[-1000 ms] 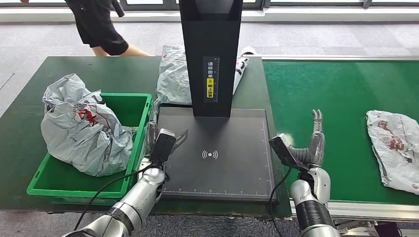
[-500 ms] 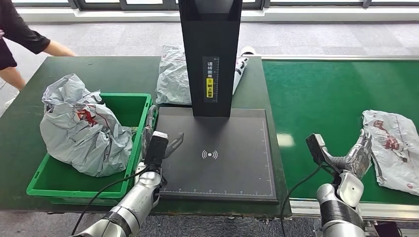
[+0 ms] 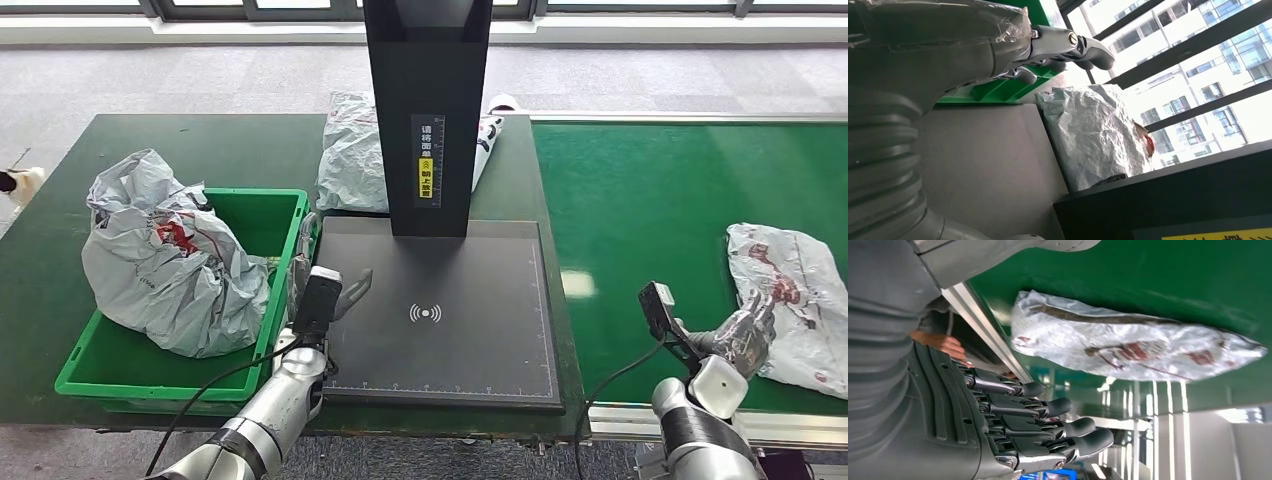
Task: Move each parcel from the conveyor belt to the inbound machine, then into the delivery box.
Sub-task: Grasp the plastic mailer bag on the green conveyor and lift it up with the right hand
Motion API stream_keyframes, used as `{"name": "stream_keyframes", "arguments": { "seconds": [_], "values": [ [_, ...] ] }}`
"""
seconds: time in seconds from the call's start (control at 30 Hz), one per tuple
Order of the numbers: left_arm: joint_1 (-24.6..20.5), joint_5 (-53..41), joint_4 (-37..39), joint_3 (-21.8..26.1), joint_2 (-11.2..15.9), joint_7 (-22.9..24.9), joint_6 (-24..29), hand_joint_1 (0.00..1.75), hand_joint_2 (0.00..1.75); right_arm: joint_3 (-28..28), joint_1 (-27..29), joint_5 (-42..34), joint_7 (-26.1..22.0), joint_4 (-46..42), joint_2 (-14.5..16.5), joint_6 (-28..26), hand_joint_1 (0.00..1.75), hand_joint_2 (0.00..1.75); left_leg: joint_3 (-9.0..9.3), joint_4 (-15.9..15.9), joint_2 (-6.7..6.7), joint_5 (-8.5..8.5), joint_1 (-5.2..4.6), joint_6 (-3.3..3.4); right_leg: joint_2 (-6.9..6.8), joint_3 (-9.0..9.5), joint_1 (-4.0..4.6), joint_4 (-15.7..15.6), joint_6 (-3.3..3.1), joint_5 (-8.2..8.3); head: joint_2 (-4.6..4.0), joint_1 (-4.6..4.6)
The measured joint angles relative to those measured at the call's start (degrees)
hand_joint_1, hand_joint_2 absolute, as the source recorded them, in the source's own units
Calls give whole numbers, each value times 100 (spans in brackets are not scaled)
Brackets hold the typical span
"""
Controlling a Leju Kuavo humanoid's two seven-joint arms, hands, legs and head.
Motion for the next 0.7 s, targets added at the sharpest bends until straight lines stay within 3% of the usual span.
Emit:
{"name": "stream_keyframes", "arguments": {
  "seconds": [0.23,0.7],
  "values": [
    [10,15,-38,17,19,0,19,0,175,490,-174,25,840,512,-157,452,0,175,0,0,1,0,0,0,-1,-1,2,0,0,0,1,-1],
    [86,53,-191,146,96,0,104,0,175,1121,-608,25,1087,899,-211,960,0,175,-2,0,0,1,-1,2,-1,-2,1,0,0,0,1,0]
  ]
}}
